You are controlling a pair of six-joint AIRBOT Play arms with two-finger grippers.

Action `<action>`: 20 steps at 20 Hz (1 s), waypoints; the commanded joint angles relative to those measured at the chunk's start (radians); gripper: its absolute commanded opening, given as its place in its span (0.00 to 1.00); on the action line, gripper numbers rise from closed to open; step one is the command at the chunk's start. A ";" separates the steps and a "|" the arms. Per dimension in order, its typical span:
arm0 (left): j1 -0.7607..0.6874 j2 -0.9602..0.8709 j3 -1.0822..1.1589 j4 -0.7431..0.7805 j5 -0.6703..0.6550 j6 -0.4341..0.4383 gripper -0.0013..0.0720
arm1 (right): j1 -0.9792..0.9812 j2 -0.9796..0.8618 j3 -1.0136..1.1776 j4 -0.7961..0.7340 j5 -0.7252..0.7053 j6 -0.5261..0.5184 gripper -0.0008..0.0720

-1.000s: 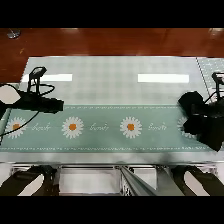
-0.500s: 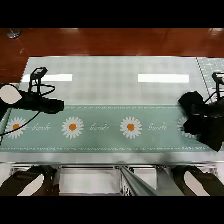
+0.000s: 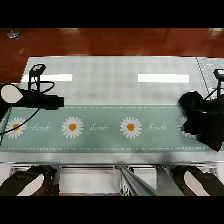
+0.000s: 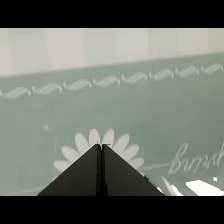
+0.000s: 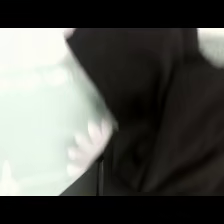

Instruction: Fold the shirts.

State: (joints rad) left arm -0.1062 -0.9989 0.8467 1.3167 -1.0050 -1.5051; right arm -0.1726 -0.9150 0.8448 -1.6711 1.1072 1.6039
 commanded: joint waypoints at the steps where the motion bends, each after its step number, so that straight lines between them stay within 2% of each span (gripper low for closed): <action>1: 0.000 -0.024 -0.001 0.005 0.161 0.000 0.05 | 0.001 0.000 0.000 0.063 -0.212 0.031 0.04; 3: 0.000 -0.037 -0.001 0.005 0.241 0.000 0.06 | 0.001 0.000 0.000 0.096 -0.246 0.034 0.04; 4: 0.000 -0.038 -0.001 0.005 0.284 0.000 0.18 | 0.001 0.000 0.000 0.106 -0.241 0.035 0.04; 5: 0.000 -0.038 0.000 0.004 0.320 0.000 0.61 | 0.002 -0.001 0.000 0.118 -0.258 0.034 0.05; 6: 0.000 -0.038 0.000 0.004 0.351 -0.003 0.96 | 0.001 -0.001 0.000 0.121 -0.290 0.034 0.36; 7: 0.000 -0.037 0.000 0.005 0.368 -0.003 0.98 | 0.001 -0.002 0.000 0.109 -0.335 0.017 0.89; 8: 0.000 -0.037 0.000 0.005 0.370 -0.002 0.98 | 0.000 -0.006 0.000 0.074 -0.398 0.000 0.87; 9: 0.000 -0.037 0.000 0.005 0.369 -0.002 0.98 | -0.008 -0.019 0.010 0.013 -0.431 0.026 0.87; 10: 0.000 -0.037 0.000 0.004 0.369 -0.003 0.98 | -0.027 -0.050 0.036 -0.055 -0.425 0.095 0.87; 11: 0.000 -0.037 0.000 0.004 0.369 -0.003 0.98 | -0.053 -0.090 0.069 -0.105 -0.392 0.144 0.87; 13: 0.000 -0.037 0.000 0.005 0.369 -0.002 0.98 | -0.130 -0.200 0.133 -0.183 -0.305 0.176 0.87; 16: 0.000 -0.037 0.000 0.004 0.353 -0.003 0.98 | -0.291 -0.370 0.177 -0.198 -0.152 0.179 0.87; 20: 0.000 -0.039 0.000 0.000 0.309 -0.011 0.98 | -0.451 -0.468 0.177 -0.189 -0.028 0.148 0.85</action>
State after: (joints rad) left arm -0.1062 -1.0359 0.8459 1.3205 -0.6666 -1.5078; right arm -0.5163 -1.3045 1.0088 -1.8462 0.9722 1.7668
